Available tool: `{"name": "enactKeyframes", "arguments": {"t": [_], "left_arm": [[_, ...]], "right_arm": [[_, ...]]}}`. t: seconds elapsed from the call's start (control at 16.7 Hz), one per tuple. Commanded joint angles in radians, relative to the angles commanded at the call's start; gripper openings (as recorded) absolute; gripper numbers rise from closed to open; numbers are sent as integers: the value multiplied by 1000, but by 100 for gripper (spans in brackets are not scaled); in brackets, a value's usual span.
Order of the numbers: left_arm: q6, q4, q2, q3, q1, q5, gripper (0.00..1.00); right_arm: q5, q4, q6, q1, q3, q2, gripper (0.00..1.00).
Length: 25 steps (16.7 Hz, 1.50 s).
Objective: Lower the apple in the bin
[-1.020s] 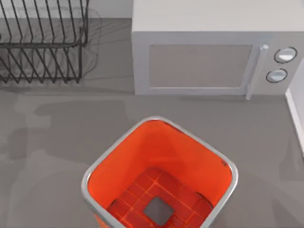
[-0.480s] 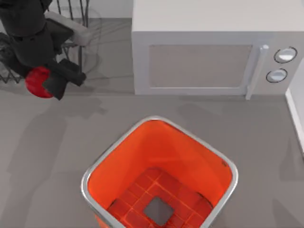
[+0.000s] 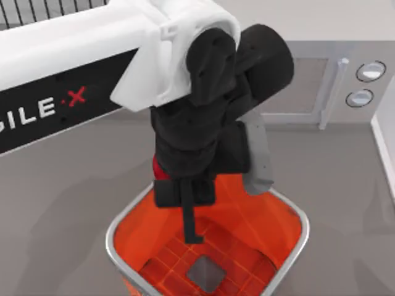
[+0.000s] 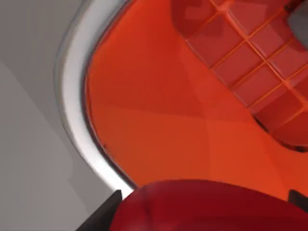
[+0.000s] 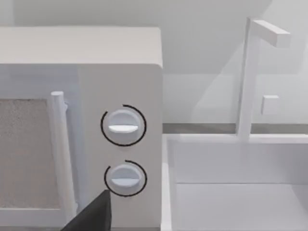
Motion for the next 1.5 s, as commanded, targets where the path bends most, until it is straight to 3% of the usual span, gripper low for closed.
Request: {"name": "enactKeyframes", "arguments": {"t": [0.24,0.66,1.08,1.38,1.5], "left_arm": [[45,7,-34,-30,-123,-18,0],[58,20,-33,-45,-115,-34,0],[72,262,-8,-254,-102,-19,0],[74,281,-6,-272,-101,-18,0],[74,281,-6,-272,-101,-18,15]], "right_arm": [[0,0,0,0,0,0,100],[0,0,0,0,0,0,100],[0,0,0,0,0,0,100],[0,0,0,0,0,0,100],[0,0,0,0,0,0,100]]}}
